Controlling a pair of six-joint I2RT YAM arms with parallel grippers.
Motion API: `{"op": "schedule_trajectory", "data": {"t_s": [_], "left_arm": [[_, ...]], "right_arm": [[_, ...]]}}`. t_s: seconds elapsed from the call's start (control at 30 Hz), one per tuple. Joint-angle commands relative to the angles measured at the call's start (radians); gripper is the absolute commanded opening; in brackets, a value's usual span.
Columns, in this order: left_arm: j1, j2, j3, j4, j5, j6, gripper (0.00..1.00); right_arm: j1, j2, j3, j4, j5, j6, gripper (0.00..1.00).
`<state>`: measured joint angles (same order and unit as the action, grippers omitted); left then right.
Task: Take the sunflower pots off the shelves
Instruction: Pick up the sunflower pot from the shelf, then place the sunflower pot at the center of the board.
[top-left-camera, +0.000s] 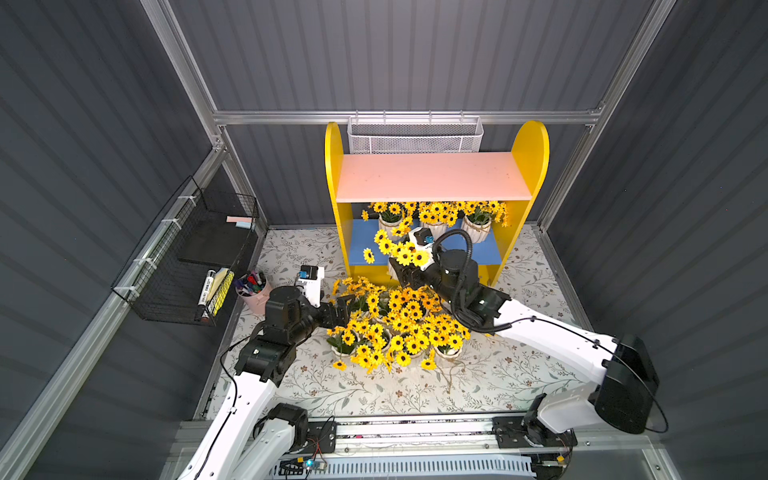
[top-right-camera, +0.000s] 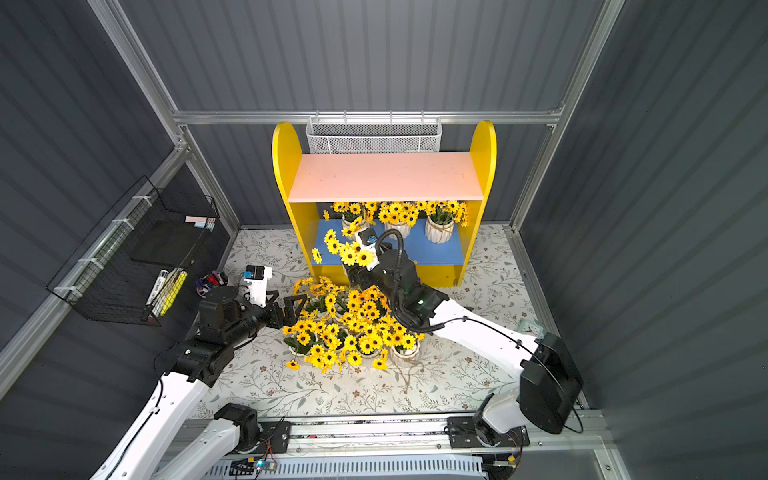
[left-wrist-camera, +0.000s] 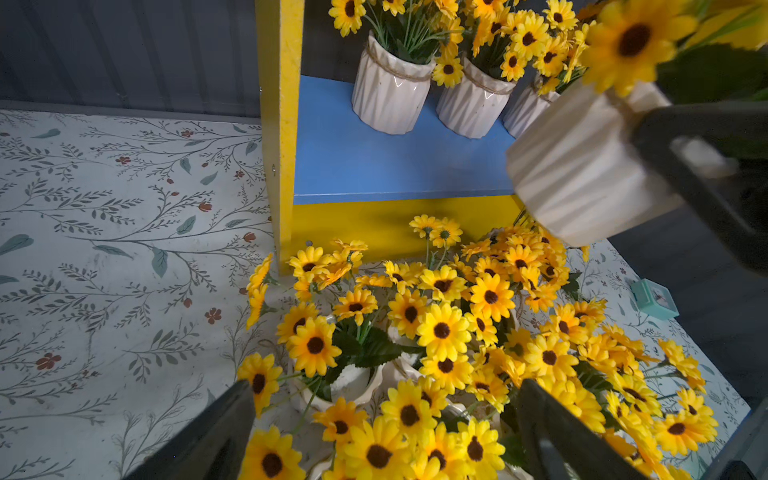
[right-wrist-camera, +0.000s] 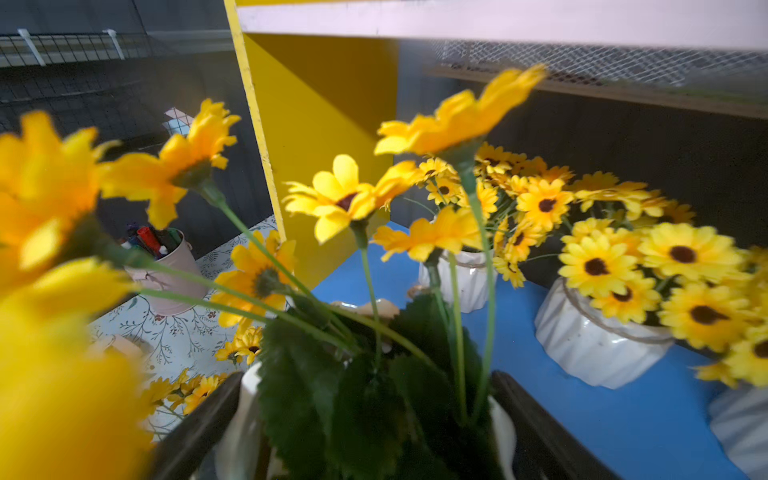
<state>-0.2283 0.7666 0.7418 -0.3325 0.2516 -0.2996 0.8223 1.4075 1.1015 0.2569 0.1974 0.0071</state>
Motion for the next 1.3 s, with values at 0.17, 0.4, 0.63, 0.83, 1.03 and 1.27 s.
{"op": "schedule_trajectory", "data": {"t_s": [0.17, 0.4, 0.63, 0.83, 1.03, 1.27], "left_arm": [[-0.006, 0.026, -0.008, 0.08, 0.127, -0.013, 0.99], [-0.014, 0.102, -0.01, 0.199, 0.321, -0.094, 1.0], [-0.12, 0.183, 0.061, 0.19, 0.362, -0.074, 0.99], [-0.219, 0.215, 0.09, 0.151, 0.339, -0.039, 0.99], [-0.289, 0.25, 0.13, 0.139, 0.314, -0.01, 0.99], [-0.307, 0.257, 0.134, 0.138, 0.28, 0.011, 0.99]], "right_arm": [[0.0, -0.33, -0.162, -0.116, 0.213, -0.009, 0.0], [-0.041, -0.582, -0.305, -0.307, 0.5, 0.044, 0.0], [-0.29, -0.689, -0.509, -0.295, 0.417, 0.234, 0.0], [-0.382, -0.579, -0.602, -0.159, 0.282, 0.277, 0.0], [-0.391, -0.38, -0.61, 0.007, 0.254, 0.286, 0.0], [-0.405, -0.145, -0.609, 0.172, 0.263, 0.286, 0.0]]}}
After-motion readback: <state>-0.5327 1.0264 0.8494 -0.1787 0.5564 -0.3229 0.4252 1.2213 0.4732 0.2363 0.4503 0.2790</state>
